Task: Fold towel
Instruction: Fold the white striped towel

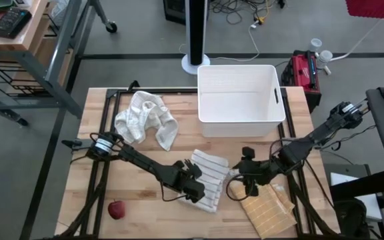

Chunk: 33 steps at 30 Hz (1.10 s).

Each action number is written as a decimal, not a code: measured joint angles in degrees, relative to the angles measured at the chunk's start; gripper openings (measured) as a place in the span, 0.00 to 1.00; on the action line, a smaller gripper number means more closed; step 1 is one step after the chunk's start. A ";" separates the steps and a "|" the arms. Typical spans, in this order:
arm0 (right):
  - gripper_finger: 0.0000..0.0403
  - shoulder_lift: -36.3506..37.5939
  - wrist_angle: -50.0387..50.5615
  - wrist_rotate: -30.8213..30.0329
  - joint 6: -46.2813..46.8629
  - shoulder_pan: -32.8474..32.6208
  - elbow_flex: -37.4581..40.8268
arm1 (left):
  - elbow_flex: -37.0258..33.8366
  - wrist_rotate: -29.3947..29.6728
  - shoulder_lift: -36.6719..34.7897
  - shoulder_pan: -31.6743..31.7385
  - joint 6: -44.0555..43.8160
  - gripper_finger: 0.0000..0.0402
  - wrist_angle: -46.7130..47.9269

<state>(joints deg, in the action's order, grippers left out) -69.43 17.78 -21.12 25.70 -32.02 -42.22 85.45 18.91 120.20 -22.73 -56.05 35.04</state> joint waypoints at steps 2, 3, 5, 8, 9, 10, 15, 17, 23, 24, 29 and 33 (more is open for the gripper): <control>0.49 -1.41 -8.45 0.06 0.64 0.65 3.00 | 0.25 0.95 -0.49 -0.53 0.51 0.00 -4.03; 0.49 -2.36 -12.80 0.04 1.18 1.10 4.32 | 0.43 1.07 -0.60 -0.72 1.39 0.00 -6.14; 0.49 -4.77 -20.26 -0.07 3.12 1.77 6.00 | 0.61 1.08 -0.61 -1.05 3.12 0.00 -10.22; 0.49 -8.94 -22.98 -0.06 6.36 2.43 6.53 | 0.61 1.22 -0.61 -1.28 3.96 0.00 -12.48; 0.49 -10.40 -22.80 -0.01 7.07 2.47 6.50 | 0.61 1.25 -0.61 -1.30 3.96 0.00 -12.56; 0.49 -11.89 -22.71 -0.03 7.71 2.57 6.38 | 0.61 1.34 -0.61 -1.36 3.94 0.00 -12.48; 0.49 -18.66 -21.84 0.05 9.41 2.71 5.38 | 0.59 1.38 -0.61 -1.74 4.07 0.00 -14.48; 0.49 -20.71 -20.06 0.05 10.24 2.72 4.86 | 0.49 1.46 -0.61 -1.89 4.29 0.00 -16.23; 0.49 -22.27 -12.64 0.29 10.79 2.70 3.19 | -2.51 1.53 -0.61 -1.98 5.85 0.00 -24.72; 0.48 -21.68 -12.03 0.37 10.79 2.70 3.10 | -3.39 1.53 -0.61 -1.98 6.03 0.00 -26.20; 0.43 -15.50 -11.17 0.02 10.28 2.70 2.93 | -6.84 1.50 -0.61 -1.98 6.29 0.00 -31.23; 0.38 -12.18 -10.17 -3.75 7.99 3.54 2.93 | -7.38 0.99 -0.57 -1.98 6.19 0.00 -32.17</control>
<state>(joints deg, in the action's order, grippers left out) -81.61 7.61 -24.87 33.69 -28.49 -39.29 78.07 19.91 119.63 -24.71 -49.86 2.87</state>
